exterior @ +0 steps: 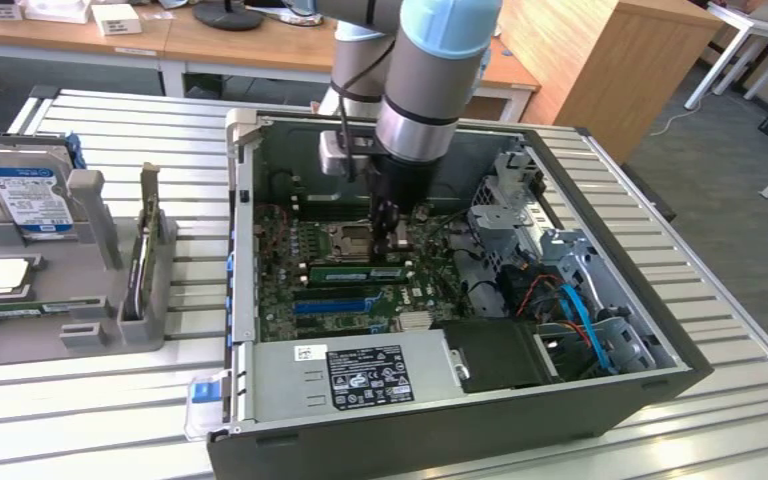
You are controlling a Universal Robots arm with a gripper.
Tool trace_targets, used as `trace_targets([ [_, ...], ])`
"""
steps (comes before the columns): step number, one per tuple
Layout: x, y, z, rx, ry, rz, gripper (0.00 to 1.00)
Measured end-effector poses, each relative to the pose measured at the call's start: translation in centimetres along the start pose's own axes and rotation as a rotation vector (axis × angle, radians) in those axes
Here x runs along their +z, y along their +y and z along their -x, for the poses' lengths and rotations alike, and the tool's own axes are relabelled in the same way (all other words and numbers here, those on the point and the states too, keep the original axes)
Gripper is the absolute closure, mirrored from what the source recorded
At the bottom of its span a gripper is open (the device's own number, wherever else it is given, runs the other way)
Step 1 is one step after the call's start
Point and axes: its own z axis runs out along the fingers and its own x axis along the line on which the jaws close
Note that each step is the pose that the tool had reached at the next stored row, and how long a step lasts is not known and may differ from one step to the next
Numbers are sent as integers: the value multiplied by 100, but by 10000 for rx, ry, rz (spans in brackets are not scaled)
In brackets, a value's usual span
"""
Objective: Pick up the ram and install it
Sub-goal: 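Press down the ram until it locks into place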
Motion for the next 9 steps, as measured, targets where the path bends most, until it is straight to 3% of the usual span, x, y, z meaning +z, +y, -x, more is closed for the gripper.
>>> trace_targets([
  [6, 3, 267, -2, 0, 1, -1, 89],
  [9, 4, 286, -2, 1, 0, -2, 89],
])
